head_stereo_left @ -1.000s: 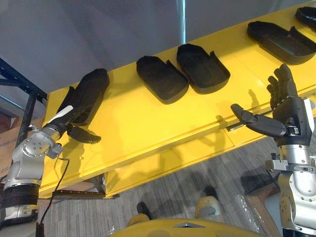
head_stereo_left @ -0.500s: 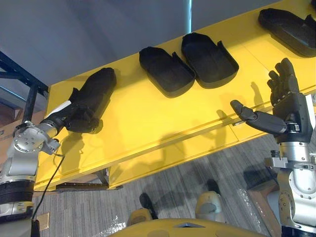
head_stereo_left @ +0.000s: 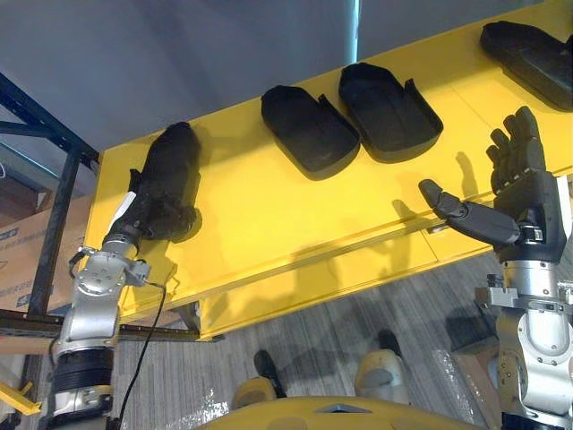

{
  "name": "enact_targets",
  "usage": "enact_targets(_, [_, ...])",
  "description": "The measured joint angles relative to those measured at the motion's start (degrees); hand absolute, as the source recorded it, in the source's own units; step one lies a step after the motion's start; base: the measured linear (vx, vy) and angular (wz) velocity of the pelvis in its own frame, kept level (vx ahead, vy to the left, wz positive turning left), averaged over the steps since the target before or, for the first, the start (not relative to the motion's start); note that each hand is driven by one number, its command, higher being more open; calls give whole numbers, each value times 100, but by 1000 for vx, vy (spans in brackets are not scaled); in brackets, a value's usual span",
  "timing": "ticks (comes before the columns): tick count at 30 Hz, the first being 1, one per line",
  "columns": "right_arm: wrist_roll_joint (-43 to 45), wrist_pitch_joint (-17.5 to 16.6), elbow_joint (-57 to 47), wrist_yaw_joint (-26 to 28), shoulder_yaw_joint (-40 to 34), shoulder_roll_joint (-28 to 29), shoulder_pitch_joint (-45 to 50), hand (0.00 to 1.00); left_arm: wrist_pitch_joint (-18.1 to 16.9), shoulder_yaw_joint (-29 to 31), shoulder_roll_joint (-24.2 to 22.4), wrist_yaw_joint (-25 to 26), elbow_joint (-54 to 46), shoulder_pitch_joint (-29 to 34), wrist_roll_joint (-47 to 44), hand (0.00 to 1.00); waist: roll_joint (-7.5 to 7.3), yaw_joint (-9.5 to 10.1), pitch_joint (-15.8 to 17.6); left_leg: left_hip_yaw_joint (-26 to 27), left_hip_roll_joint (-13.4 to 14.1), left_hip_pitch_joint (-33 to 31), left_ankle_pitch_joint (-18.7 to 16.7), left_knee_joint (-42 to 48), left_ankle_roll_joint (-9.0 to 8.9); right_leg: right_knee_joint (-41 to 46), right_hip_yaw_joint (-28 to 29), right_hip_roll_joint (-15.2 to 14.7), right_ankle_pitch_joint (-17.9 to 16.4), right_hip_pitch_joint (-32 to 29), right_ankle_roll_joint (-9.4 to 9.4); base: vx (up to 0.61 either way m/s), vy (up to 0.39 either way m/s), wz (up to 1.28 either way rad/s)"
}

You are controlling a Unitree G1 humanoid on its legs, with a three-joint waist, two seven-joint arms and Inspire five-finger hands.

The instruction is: Walk over and take three plastic housings, then place them on the shelf

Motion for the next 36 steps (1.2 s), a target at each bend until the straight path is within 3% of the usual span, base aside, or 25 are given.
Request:
enact_targets(7, [-1, 0, 0, -244, 275, 307, 11, 100, 219, -262, -576, 1380, -136, -13, 15, 0, -86, -103, 29, -37, 9, 20, -19, -18, -16, -64, -43, 0, -7, 68, 11, -32, -17, 3])
enact_targets(16, [0, 0, -1, -366, 486, 307, 9, 100, 559, -414, -519, 1585, -183, -281, 24, 0, -272, -111, 34, -35, 10, 51, -14, -16, -25, -67, -39, 1, 16, 74, -5, 1, -2, 0])
enact_targets(17, [0, 0, -1, -368, 486, 307, 9, 100, 565, -441, -472, 1586, -183, -290, 24, 100, -293, -116, 39, -26, 9, 62, -12, -15, -29, -67, -30, 1, 17, 77, -3, 9, -19, -4])
enact_targets(24, [0, -1, -2, -379, 602, 316, 15, 100, 725, -447, -408, 1577, -182, -358, 22, 100, -426, -119, 26, 50, 7, 160, -7, -14, -16, -67, 33, 1, 41, 123, 39, 1, -14, -5])
enact_targets(36, [-10, -1, -11, -494, 694, 546, 22, 100, 821, -450, -407, 1541, -323, -361, -30, 100, -439, -109, 23, 41, 7, 160, -21, -17, 15, -74, 24, 0, 41, 177, 44, 0, 0, 0])
